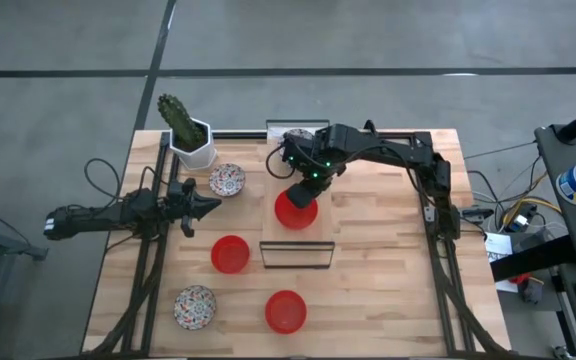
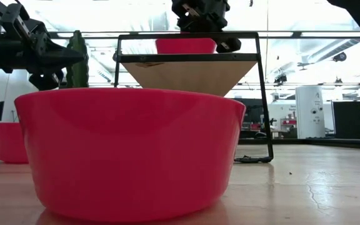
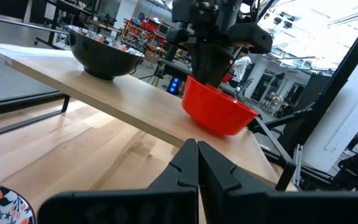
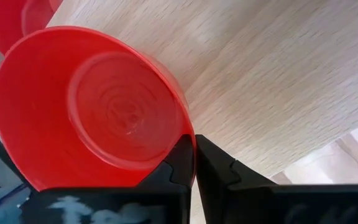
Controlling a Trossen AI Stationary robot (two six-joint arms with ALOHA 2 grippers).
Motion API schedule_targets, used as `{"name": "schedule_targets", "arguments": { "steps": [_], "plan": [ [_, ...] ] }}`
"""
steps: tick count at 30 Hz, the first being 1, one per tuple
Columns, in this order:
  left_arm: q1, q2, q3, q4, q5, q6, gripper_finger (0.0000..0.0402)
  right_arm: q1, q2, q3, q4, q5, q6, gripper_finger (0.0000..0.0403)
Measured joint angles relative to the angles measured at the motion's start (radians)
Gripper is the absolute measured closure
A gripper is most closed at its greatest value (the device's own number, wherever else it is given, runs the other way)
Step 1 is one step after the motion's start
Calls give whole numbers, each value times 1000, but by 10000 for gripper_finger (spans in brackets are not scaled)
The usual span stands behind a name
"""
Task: Pick & Place Mini bowls
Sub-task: Put the middle red bowl on the shelf, then stack the top white patterned bowl on top of the other white patterned bowl on the shelf
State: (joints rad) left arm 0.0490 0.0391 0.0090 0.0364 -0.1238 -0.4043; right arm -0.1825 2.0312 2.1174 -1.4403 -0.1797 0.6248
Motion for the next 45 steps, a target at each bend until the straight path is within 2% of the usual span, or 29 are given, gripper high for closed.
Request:
{"name": "schedule_targets", "arguments": {
  "steps": [4,14,18,21,26,29,32,39,45],
  "plan": [
    [0,0,0,0,0,-79,401,2,0,0,0,16,1,373],
    [0,0,0,4,-8,-460,401,2,-8,15,0,22,3,290],
    [0,0,0,8,-40,-574,401,2,-22,38,-2,22,2,266],
    [0,0,0,10,-63,-637,401,2,-30,66,-1,22,-4,254],
    [0,0,0,18,-169,-742,401,2,-35,118,8,23,-30,245],
    [0,0,0,19,-192,-758,398,2,-35,138,18,24,-41,247],
    [0,1,0,20,-192,-782,375,2,-35,149,22,24,-47,248],
    [0,2,6,22,-202,-896,292,2,-35,185,31,25,-69,247],
    [0,23,76,17,-282,-869,269,2,-35,239,49,25,-137,256]
  ]
}}
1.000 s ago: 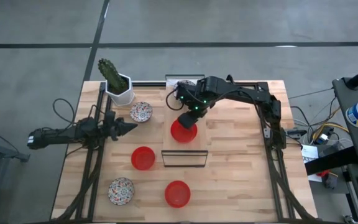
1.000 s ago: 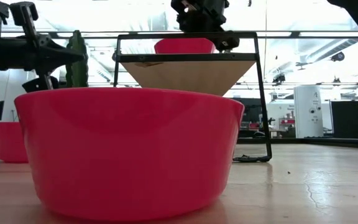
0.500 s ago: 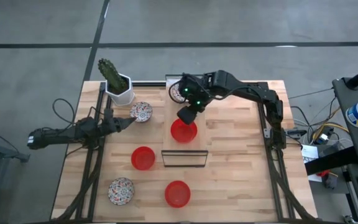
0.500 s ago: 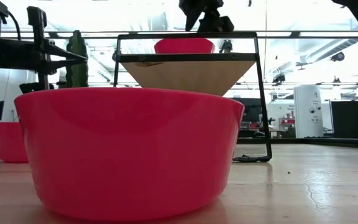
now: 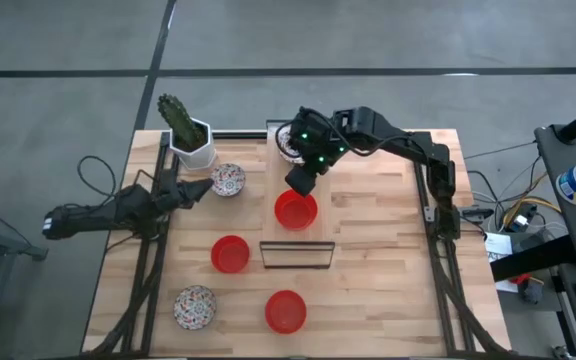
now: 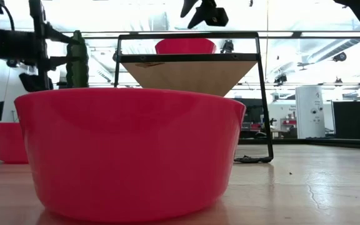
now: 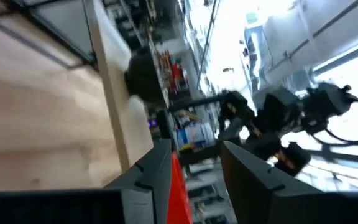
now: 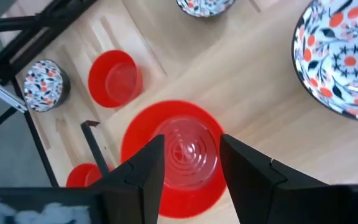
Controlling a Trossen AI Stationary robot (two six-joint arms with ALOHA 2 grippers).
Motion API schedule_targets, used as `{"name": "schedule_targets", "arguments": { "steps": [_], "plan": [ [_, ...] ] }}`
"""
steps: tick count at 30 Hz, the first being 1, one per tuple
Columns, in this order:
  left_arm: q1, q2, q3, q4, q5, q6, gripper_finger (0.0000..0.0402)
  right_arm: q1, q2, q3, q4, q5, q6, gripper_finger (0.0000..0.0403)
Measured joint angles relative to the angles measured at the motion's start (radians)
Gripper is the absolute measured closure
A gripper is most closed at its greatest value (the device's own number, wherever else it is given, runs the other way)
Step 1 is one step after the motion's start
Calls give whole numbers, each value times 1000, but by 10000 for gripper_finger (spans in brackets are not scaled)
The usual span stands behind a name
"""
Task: Pick & Place Mini bowls
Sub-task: Stack the top white patterned bowl on top of the other white patterned bowl on the shelf
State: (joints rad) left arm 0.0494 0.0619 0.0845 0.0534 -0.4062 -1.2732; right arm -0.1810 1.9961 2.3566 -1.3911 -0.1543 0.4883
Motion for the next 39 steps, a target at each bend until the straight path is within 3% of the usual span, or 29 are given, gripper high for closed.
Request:
{"name": "schedule_targets", "arguments": {
  "steps": [6,24,31,39],
  "plan": [
    [0,82,112,-202,-30,-9,268,0,-14,0,38,0,-3,262],
    [12,622,577,-793,-98,30,268,0,-45,0,151,1,-39,272],
    [82,708,617,-876,-104,39,268,2,-80,-1,159,0,-37,274],
    [197,826,613,-899,-5,112,268,2,-119,-1,178,1,-35,277]
  ]
}}
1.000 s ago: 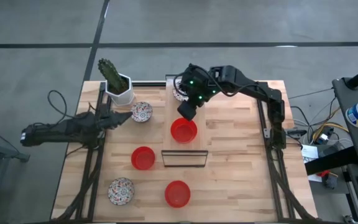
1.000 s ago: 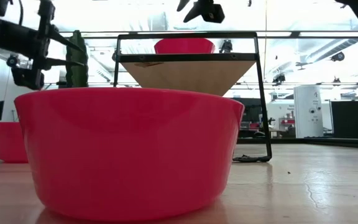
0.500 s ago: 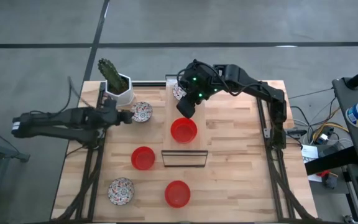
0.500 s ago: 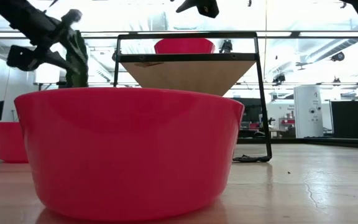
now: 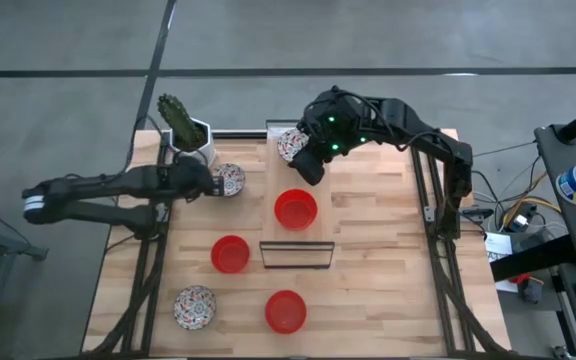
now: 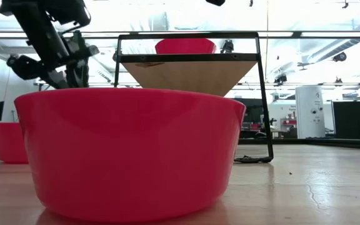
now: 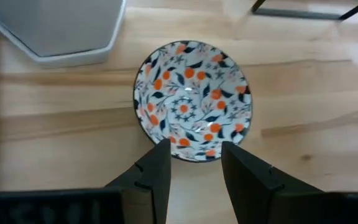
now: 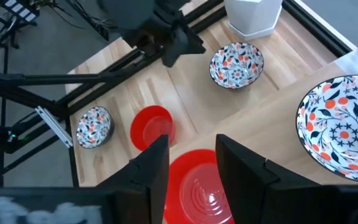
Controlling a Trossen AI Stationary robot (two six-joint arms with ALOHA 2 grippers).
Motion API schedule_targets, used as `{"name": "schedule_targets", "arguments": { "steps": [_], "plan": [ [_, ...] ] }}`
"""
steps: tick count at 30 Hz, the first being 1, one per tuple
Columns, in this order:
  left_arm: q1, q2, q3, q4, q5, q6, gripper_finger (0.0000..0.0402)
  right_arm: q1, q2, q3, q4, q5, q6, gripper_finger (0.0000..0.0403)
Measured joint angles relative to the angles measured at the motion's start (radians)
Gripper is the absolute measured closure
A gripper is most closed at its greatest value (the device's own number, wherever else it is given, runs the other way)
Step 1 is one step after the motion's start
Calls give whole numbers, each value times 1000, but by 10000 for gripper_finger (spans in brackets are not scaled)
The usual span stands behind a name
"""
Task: Pick & Place Mini bowls
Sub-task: Stack the top white patterned bowl on top of the other white patterned bowl on the shelf
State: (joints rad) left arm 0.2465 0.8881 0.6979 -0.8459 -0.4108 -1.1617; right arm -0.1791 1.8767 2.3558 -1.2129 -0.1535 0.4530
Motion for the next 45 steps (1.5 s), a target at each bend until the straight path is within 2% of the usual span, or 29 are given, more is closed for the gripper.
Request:
{"name": "schedule_targets", "arguments": {
  "steps": [10,24,33,41,45],
  "plan": [
    [117,128,0,-11,75,11,268,13,-4,0,-2,2,0,277],
    [235,260,0,46,88,123,268,25,-4,0,-2,-1,-5,282],
    [274,368,0,77,105,170,268,24,-5,0,-4,-3,-15,291],
    [276,415,0,196,150,228,268,24,-5,0,-9,-3,-20,291],
    [276,445,0,192,162,223,277,24,-5,0,-10,-3,-19,289]
  ]
}}
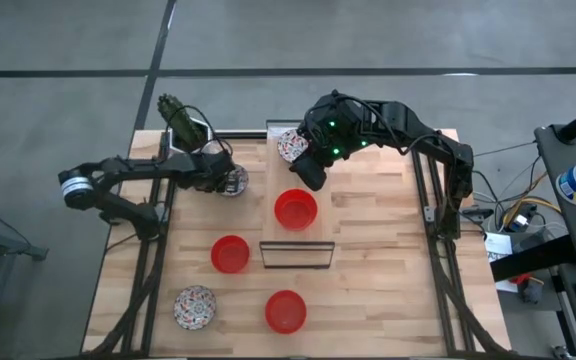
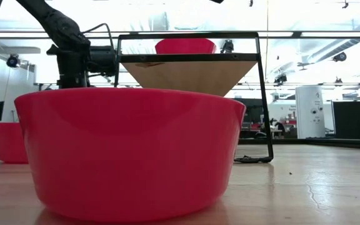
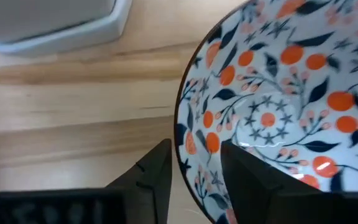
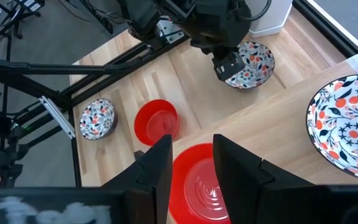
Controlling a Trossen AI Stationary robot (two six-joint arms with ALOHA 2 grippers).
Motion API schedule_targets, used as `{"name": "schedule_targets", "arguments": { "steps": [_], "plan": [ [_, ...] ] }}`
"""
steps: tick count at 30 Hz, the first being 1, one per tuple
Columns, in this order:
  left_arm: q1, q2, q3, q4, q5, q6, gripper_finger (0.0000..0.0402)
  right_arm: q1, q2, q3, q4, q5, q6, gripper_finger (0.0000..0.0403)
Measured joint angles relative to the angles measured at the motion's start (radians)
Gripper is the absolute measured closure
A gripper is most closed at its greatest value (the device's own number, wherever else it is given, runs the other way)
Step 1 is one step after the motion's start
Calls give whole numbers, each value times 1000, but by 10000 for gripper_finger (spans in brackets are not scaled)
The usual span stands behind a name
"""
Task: Pick & Place Mini bowls
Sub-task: Stack the top white patterned bowl on top of the other white patterned bowl on the shelf
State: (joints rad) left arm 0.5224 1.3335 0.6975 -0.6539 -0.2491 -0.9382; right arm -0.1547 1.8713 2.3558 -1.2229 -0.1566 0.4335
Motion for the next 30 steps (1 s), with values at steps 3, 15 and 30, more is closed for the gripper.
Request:
{"name": "schedule_targets", "arguments": {
  "steps": [3,15,30],
  "plan": [
    [0,22,0,4,5,8,304,0,0,0,-2,0,0,293],
    [0,-13,2,64,23,18,394,0,0,0,-40,0,0,296],
    [-1,-180,-3,46,59,17,399,0,0,0,-38,2,4,303]
  ]
}}
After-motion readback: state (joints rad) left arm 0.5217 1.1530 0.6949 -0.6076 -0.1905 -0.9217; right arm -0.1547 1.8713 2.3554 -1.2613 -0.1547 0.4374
